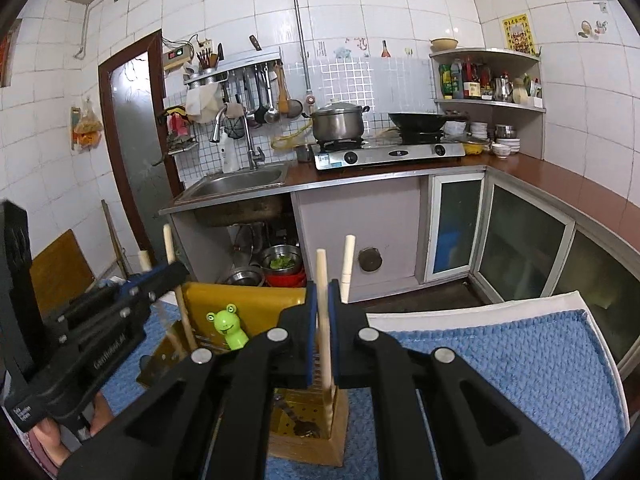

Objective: Organize utensils
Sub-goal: 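Open both tools to drop the chopsticks into the caddy, then move both open tools back over the remaining utensils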

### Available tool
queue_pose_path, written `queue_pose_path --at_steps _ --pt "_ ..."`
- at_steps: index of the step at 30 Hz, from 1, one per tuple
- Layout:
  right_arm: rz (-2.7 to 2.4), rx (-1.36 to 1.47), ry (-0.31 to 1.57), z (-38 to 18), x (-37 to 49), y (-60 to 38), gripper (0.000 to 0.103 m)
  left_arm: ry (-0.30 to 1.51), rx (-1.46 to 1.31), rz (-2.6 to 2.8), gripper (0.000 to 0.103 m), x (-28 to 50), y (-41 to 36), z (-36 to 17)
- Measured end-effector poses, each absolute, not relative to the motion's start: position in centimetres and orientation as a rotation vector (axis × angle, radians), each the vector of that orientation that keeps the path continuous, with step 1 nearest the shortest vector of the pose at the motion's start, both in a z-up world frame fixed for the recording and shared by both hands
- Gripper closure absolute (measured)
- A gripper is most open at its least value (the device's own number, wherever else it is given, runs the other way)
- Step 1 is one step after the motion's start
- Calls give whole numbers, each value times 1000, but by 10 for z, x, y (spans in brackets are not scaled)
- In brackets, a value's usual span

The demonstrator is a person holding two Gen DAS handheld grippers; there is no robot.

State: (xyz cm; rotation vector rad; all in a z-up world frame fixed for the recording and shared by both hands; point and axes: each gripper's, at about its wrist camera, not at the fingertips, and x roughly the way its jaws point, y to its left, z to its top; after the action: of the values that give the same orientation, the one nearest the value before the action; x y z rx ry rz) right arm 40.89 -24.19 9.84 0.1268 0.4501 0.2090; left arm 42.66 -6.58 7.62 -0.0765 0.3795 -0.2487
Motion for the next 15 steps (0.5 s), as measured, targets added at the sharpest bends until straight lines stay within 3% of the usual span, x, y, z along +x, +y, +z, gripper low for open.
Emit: queue_pose_path --at_steps 2,3,4,5,6,10,12,15 --pt "214 129 451 99 407 -244 95 401 -80 -252 96 422 -64 75" --pt "212 131 453 100 405 -245 94 412 -83 -252 87 419 -61 76" --pt "210 138 456 101 402 -247 85 418 -84 -250 80 415 -60 77" --pt "205 145 456 102 400 -249 75 418 -87 -248 68 410 -57 79" --pt "197 149 455 104 396 -251 57 414 -89 -240 62 402 -54 81" --pt "152 131 455 108 376 -257 54 421 -88 -227 44 377 -42 87" --pt "122 126 468 106 364 -262 52 432 -86 -222 24 362 -35 88" --pt "84 96 480 100 344 -263 44 411 -79 -202 14 336 -23 87"
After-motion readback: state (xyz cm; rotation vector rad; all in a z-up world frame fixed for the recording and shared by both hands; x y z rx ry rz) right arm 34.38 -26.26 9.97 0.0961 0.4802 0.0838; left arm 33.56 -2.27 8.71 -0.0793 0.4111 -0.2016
